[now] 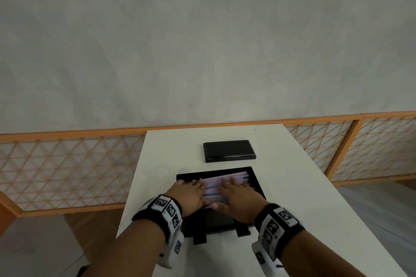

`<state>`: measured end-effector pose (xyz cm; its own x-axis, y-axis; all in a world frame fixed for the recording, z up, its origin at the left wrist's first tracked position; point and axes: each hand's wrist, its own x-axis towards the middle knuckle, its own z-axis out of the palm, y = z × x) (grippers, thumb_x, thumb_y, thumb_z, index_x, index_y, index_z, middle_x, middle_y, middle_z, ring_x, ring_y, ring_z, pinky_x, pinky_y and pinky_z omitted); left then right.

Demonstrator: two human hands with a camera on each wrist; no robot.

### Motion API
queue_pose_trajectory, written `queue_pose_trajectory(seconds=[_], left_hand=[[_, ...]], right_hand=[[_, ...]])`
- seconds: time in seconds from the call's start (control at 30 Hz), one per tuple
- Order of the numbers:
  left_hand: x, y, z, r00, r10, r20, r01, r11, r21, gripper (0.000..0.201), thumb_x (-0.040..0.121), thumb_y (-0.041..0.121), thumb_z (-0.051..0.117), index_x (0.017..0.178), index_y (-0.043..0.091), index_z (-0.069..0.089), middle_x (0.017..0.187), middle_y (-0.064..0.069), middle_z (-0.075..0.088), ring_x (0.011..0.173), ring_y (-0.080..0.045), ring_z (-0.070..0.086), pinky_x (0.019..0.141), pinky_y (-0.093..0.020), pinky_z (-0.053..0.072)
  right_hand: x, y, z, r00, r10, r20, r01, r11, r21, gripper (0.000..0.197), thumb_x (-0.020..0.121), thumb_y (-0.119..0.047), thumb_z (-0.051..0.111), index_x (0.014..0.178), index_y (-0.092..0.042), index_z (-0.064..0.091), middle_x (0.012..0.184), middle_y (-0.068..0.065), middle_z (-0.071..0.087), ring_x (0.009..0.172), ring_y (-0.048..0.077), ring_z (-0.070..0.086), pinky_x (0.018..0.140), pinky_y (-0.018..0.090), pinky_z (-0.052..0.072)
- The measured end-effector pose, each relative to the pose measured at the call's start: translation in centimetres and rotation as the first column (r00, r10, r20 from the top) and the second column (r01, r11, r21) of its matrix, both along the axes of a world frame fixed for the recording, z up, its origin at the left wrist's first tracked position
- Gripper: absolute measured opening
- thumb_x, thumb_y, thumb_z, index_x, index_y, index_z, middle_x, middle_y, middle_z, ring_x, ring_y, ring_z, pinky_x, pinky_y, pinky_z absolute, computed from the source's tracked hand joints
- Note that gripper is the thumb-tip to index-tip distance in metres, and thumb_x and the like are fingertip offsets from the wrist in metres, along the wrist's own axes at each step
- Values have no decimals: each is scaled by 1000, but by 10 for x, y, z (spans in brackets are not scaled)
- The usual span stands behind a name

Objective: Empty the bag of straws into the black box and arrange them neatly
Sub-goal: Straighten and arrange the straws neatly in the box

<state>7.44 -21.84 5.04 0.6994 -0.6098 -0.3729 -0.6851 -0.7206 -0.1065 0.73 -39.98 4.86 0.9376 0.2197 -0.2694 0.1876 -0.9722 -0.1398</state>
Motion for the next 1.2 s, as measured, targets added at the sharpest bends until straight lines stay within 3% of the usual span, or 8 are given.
queue_pose_trajectory(seconds=[0.17,0.3,0.43,0.53,0.67,0.83,0.93,1.2], left_hand=[[5,3,11,997,-49,-54,49,999,10,62,98,46,28,148,15,9,157,-5,7,142,-20,12,111,-39,15],[2,29,17,1000,6,4,-5,961,-277,58,96,42,42,146,17,26,153,-2,24,140,-17,19,111,-31,16],[-10,47,15,998,68,13,-61,955,-291,51,97,42,37,143,19,35,153,1,25,142,-19,11,113,-36,12],[-19,45,8,996,88,-2,-86,978,-190,51,99,44,22,144,21,31,154,6,20,143,-21,-4,113,-44,-2],[-23,42,0,989,150,16,-142,960,-242,53,98,45,18,145,23,26,156,3,9,143,-23,-7,113,-45,-5],[-26,53,-6,942,336,-24,-309,832,-462,48,99,31,34,145,21,28,156,2,11,143,-23,3,114,-40,7],[-30,50,-6,937,348,-29,-316,809,-495,48,99,30,35,145,21,28,156,0,13,143,-22,5,114,-39,8],[-31,31,-2,929,363,-68,-289,600,-745,41,100,29,34,140,18,39,148,-1,35,141,-16,16,113,-30,11]], right_hand=[[-5,-4,10,999,31,-13,-32,986,-163,89,85,-74,33,151,-18,15,160,2,14,146,24,11,116,49,9],[-10,-22,11,999,25,30,-21,992,-126,93,83,-63,52,152,-15,12,160,7,8,146,25,9,118,42,11],[-18,-29,16,997,35,70,-35,999,-2,93,85,-69,42,152,-19,2,160,2,-7,147,18,-4,119,35,2],[-25,-25,11,991,121,59,-114,987,-115,108,63,-84,-1,152,-25,2,161,1,-1,147,21,-4,117,44,-5],[-22,-29,11,987,146,75,-129,973,-191,109,62,-82,-10,152,-25,12,160,3,3,147,27,-4,114,53,-10],[-28,-48,27,978,101,180,-85,992,-93,60,89,-54,19,120,-25,60,118,2,59,112,25,55,89,34,40],[-32,-62,30,997,29,69,-30,999,18,35,97,-29,41,129,-28,57,130,-2,57,121,17,50,100,25,34],[-1,-83,47,984,-64,169,39,988,150,35,98,-25,43,129,-27,58,131,-1,59,119,17,53,99,23,36]])
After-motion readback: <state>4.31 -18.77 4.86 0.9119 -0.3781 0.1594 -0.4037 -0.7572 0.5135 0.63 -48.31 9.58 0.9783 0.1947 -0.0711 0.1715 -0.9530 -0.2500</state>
